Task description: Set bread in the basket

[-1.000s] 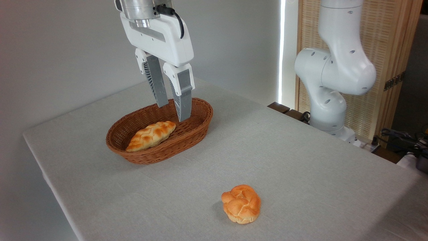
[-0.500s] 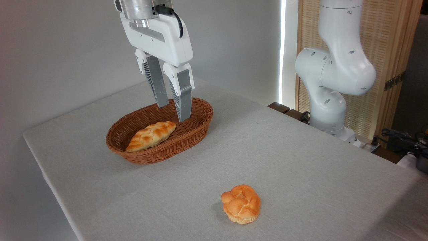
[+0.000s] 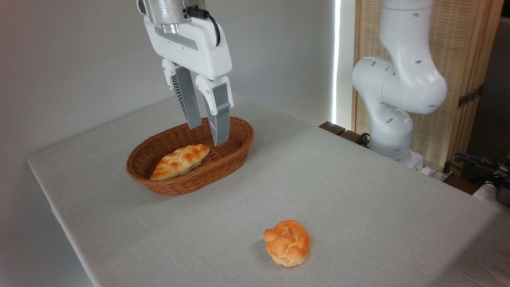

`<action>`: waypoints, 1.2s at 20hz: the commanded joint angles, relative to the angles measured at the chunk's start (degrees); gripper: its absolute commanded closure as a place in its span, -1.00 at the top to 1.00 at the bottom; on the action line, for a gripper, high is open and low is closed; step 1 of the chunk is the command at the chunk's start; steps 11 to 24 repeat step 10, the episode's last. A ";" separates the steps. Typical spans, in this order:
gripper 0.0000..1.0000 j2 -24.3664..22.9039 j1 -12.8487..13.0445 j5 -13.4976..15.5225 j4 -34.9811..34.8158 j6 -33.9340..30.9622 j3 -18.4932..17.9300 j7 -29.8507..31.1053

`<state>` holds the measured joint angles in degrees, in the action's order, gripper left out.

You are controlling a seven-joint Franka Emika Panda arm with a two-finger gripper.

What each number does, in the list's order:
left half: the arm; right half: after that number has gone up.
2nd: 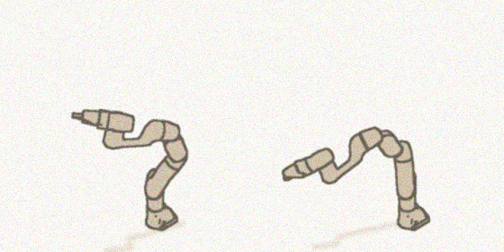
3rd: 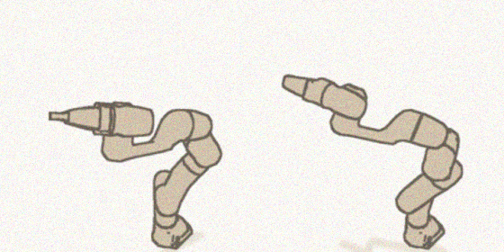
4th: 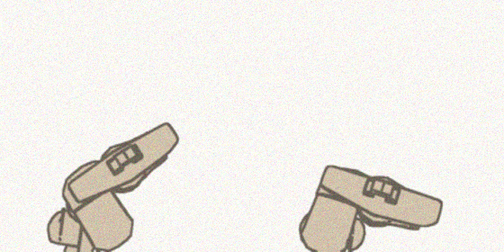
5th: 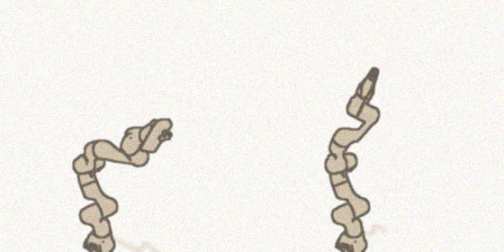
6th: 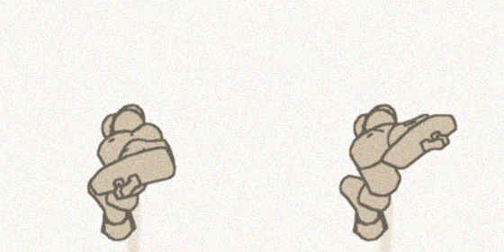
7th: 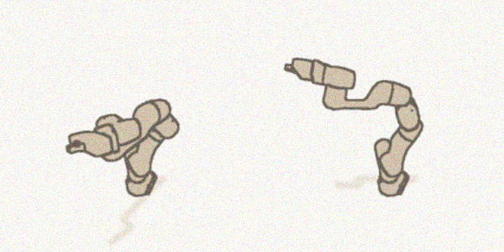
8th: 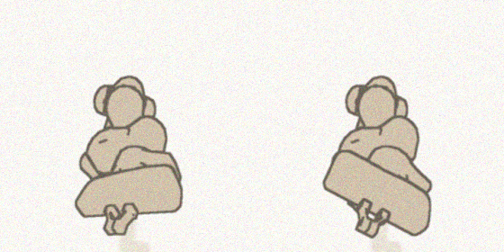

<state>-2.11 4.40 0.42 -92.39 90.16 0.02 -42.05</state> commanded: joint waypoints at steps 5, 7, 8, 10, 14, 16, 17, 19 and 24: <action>1.00 0.00 1.05 -0.68 0.20 -0.95 -0.64 0.30; 1.00 -0.09 1.04 -0.68 0.20 -0.95 -0.73 0.21; 1.00 -0.17 1.05 -0.59 0.20 -0.95 -0.81 0.21; 1.00 -0.18 1.05 -0.33 0.37 -1.04 -1.17 0.12; 1.00 -0.18 1.05 -0.33 0.37 -1.04 -1.17 0.12; 1.00 -0.18 1.05 -0.33 0.37 -1.04 -1.17 0.12; 1.00 -0.18 1.05 -0.33 0.37 -1.04 -1.17 0.12; 1.00 -0.18 1.05 -0.33 0.37 -1.04 -1.17 0.12; 1.00 -0.18 1.05 -0.33 0.37 -1.04 -1.17 0.12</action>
